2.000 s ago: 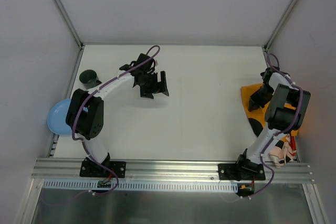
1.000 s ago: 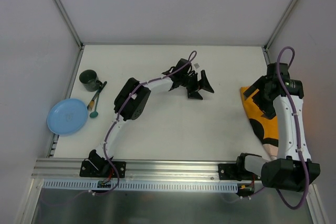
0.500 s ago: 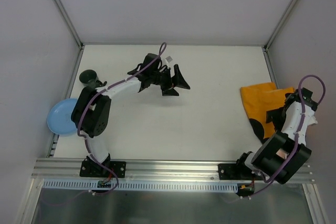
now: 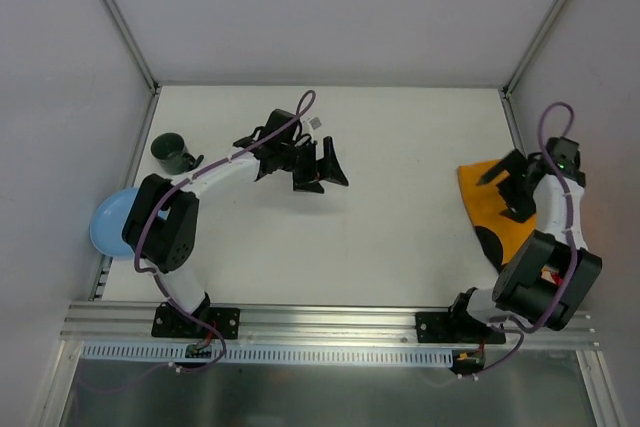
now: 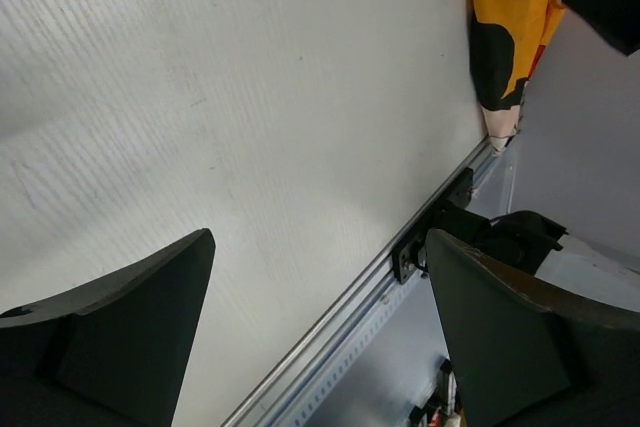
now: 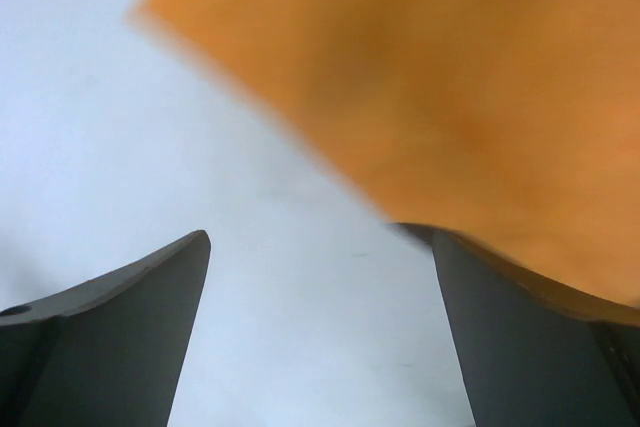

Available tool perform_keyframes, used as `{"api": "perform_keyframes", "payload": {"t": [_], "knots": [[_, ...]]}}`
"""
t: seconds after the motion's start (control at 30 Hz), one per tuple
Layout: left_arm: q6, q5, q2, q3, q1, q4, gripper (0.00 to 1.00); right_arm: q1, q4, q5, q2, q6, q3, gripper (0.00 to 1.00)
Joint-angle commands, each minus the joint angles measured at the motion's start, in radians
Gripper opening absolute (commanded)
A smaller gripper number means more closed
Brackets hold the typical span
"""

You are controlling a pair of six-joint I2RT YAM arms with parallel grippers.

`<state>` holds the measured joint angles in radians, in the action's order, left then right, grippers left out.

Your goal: Set the dinner table for one person

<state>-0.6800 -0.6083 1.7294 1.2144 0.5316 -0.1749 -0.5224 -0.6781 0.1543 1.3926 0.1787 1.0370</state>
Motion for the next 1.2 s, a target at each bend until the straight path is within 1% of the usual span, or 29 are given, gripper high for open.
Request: {"api": "perform_keyframes", "payload": {"t": [0.0,0.03,0.07,0.1,0.13,0.17,0.23,0.3,0.33,0.37,0.4,0.47,0.5,0.53,0.6,0.63,0.67,0.7,0.73,0.77,0.8,0.83,0.87,0.93,1.0,1.03,1.07,1.1,1.17], "knots": [[0.158,0.105,-0.074,0.079,-0.012,-0.087,0.88,0.24,0.14,0.344,-0.11,-0.204,0.07,0.99],[0.18,0.129,-0.08,0.085,-0.012,-0.1,0.88,0.289,0.117,0.299,-0.122,-0.24,0.08,0.99],[0.198,0.151,-0.094,0.097,-0.012,-0.11,0.88,0.377,0.089,0.253,-0.144,-0.273,0.092,0.99],[0.233,0.203,-0.103,0.103,-0.012,-0.136,0.88,0.416,0.059,0.202,-0.162,-0.312,0.083,0.99],[0.249,0.229,-0.125,0.108,-0.012,-0.149,0.88,0.473,0.06,0.11,-0.211,-0.32,0.065,0.99],[0.263,0.254,-0.139,0.108,-0.013,-0.155,0.88,0.492,0.072,0.078,-0.239,-0.321,0.04,0.99],[0.289,0.324,-0.171,0.094,-0.012,-0.163,0.88,0.515,0.129,0.032,-0.297,-0.269,-0.04,1.0],[0.31,0.369,-0.215,0.065,-0.009,-0.161,0.89,0.521,0.205,0.022,-0.367,-0.208,-0.118,1.0],[0.319,0.408,-0.235,0.056,-0.008,-0.16,0.89,0.545,0.23,0.028,-0.385,-0.152,-0.141,0.99],[0.329,0.423,-0.243,0.041,-0.008,-0.158,0.89,0.571,0.264,0.053,-0.397,-0.15,-0.159,0.99],[0.348,0.436,-0.246,0.033,-0.005,-0.158,0.88,0.594,0.265,0.051,-0.421,-0.16,-0.179,0.99],[0.362,0.487,-0.264,0.017,0.001,-0.143,0.88,0.649,0.236,-0.034,-0.432,-0.16,-0.186,0.99],[0.369,0.505,-0.272,-0.005,0.008,-0.129,0.88,0.65,0.169,-0.074,-0.426,-0.153,-0.186,0.99],[0.37,0.521,-0.284,-0.018,0.013,-0.111,0.88,0.651,0.138,-0.173,-0.411,-0.142,-0.201,0.99],[0.366,0.536,-0.3,-0.067,0.021,-0.042,0.88,0.644,0.17,-0.345,-0.429,-0.09,-0.279,1.0],[0.358,0.532,-0.323,-0.088,0.022,-0.013,0.88,0.574,0.202,-0.331,-0.49,-0.067,-0.39,0.99],[0.352,0.522,-0.336,-0.139,0.024,0.047,0.88,0.523,0.31,-0.275,-0.536,-0.033,-0.46,0.99],[0.34,0.516,-0.353,-0.171,0.027,0.081,0.88,0.453,0.36,-0.169,-0.591,-0.01,-0.532,0.99],[0.336,0.512,-0.394,-0.203,0.031,0.115,0.88,0.346,0.389,-0.167,-0.701,0.011,-0.633,0.99],[0.327,0.515,-0.416,-0.264,0.036,0.158,0.88,0.313,0.371,-0.165,-0.751,0.034,-0.658,0.99],[0.318,0.53,-0.46,-0.289,0.053,0.166,0.88,0.289,0.333,-0.244,-0.795,0.051,-0.666,1.0],[0.307,0.545,-0.481,-0.321,0.063,0.167,0.88,0.271,0.249,-0.298,-0.861,0.065,-0.657,0.99],[0.281,0.541,-0.504,-0.335,0.071,0.166,0.88,0.268,0.209,-0.44,-0.885,0.144,-0.651,0.99],[0.245,0.53,-0.573,-0.386,0.082,0.166,0.88,0.259,0.132,-0.507,-0.911,0.18,-0.635,0.99],[0.198,0.527,-0.654,-0.427,0.085,0.164,0.88,0.257,0.097,-0.625,-0.909,0.244,-0.6,0.99],[0.189,0.525,-0.681,-0.479,0.088,0.164,0.88,0.254,0.103,-0.645,-0.902,0.236,-0.585,0.99],[0.175,0.528,-0.711,-0.505,0.09,0.164,0.88,0.252,0.086,-0.68,-0.868,0.228,-0.533,0.99],[0.172,0.53,-0.769,-0.535,0.091,0.166,0.88,0.251,0.065,-0.746,-0.848,0.222,-0.499,0.99],[0.163,0.536,-0.824,-0.616,0.091,0.167,0.89,0.251,0.0,-0.824,-0.796,0.231,-0.448,0.99]]}}
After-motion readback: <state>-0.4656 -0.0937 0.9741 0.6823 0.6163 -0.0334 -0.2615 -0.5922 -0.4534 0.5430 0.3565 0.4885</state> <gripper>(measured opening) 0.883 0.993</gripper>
